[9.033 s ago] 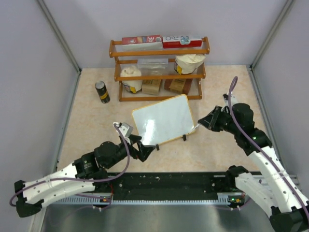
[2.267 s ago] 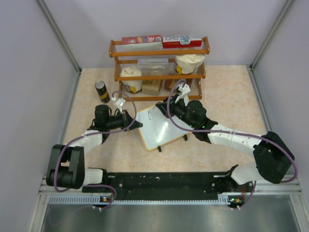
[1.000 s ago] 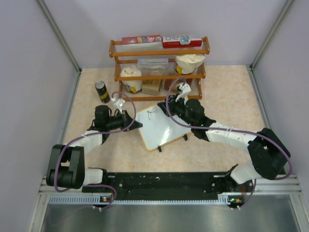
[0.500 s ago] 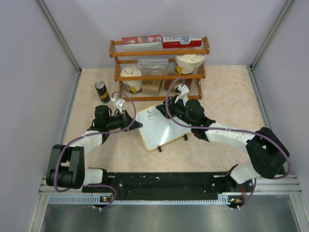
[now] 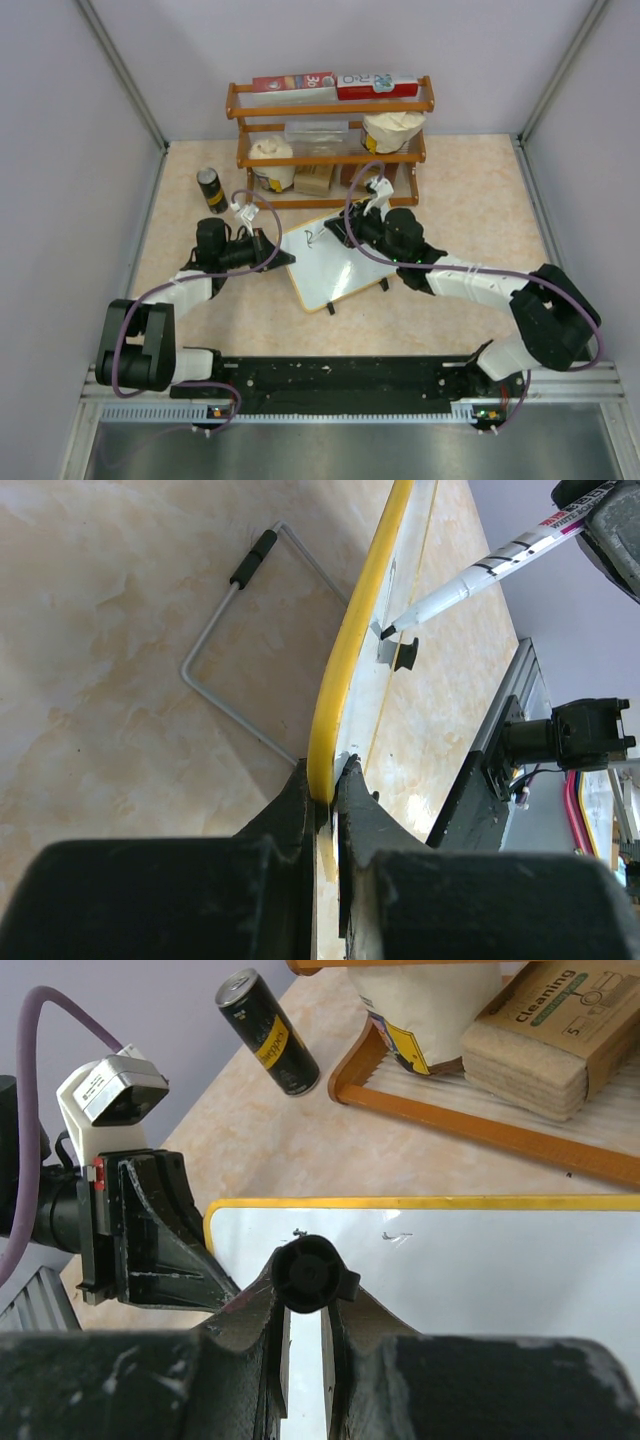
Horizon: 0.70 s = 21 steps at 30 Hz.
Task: Write a sentence on the whiteboard
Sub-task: Write on the whiteboard with the whiteboard.
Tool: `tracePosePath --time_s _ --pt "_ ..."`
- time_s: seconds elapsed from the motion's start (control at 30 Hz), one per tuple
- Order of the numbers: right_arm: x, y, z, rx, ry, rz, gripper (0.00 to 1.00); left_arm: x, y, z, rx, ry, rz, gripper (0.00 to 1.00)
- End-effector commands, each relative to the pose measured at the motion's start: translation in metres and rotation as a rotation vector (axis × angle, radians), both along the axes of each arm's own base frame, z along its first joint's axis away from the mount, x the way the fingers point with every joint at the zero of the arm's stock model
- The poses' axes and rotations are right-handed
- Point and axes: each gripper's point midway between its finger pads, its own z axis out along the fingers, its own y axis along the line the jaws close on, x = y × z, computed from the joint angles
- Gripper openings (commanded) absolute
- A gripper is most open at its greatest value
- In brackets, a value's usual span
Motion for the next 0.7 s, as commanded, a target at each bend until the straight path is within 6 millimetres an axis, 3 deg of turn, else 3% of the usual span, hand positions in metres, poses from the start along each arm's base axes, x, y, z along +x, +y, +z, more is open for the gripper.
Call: tracePosePath --time_s 0.0,0.3,0.67 --pt "0.009 -0.024 -0.014 -0.055 0.012 -0.104 0.00 0.013 0.025 -0.036 0.183 -0.045 0.117 0.00" --pt "0.007 -0.032 -0.014 -0.067 0.012 -0.124 0.00 0.013 0.025 -0.036 0.183 -0.047 0.118 0.00" --pt "0.000 -0.026 0.038 0.043 -0.025 -0.068 0.00 0.013 0.025 -0.035 0.181 -0.048 0.116 0.00"
